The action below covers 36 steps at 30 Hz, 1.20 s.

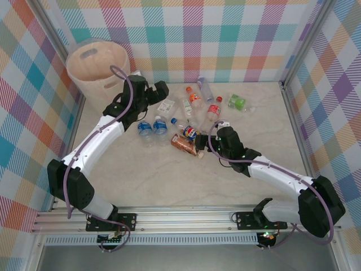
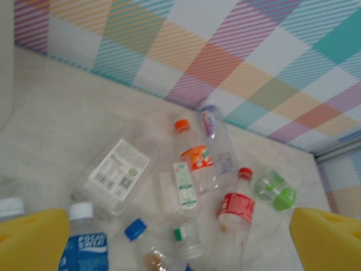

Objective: Put the plastic bottles in the bin

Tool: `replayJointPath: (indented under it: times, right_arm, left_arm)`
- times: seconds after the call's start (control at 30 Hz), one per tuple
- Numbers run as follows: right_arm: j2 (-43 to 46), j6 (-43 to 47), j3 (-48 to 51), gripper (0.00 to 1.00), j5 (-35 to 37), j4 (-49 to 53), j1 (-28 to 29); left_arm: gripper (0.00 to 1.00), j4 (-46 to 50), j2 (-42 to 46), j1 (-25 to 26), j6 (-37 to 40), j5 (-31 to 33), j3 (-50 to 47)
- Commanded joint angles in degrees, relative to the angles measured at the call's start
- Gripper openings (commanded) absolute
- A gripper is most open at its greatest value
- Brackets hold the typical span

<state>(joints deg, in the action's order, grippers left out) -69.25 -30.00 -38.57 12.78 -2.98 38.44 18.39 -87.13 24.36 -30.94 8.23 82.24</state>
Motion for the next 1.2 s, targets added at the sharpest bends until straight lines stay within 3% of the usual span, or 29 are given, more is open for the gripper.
replayJointPath:
  times: [0.0,0.17,0.4,0.63,0.83,1.07,1.17]
  right_arm:
    - [1.0,0.5,-0.9,1.00,-3.7,-1.7,0.0]
    - [0.9,1.3,-1.4,1.00,-4.1,-2.1,-0.1]
    - [1.3,1.4,0.7,1.00,-3.3,-5.7,0.0]
    - [2.9,0.7,1.2,1.00,-1.4,-5.0,0.0]
    - [5.4,0.2,5.0,1.00,1.3,-11.5,0.0]
    - [3.4,-3.1,-0.3,1.00,7.5,-0.6,0.0]
    - [3.3,-3.2,0.0,1.00,7.2,-2.0,0.0]
  left_arm:
    - [1.00,4.3,1.3,0.4,-1.6,1.9,-3.1]
    - [1.00,5.8,1.6,0.4,-0.8,2.8,-7.4]
    - [1.00,9.0,0.5,-0.8,0.1,8.8,-12.0]
    - [1.00,6.3,-2.6,-4.6,1.7,7.3,-16.4]
    - [1.00,6.3,-7.6,-5.6,4.0,5.5,-15.5]
    - [1.00,6.3,-11.9,-6.1,4.1,5.9,-14.4]
    - [1.00,7.1,-13.7,-6.4,3.8,6.1,-13.7]
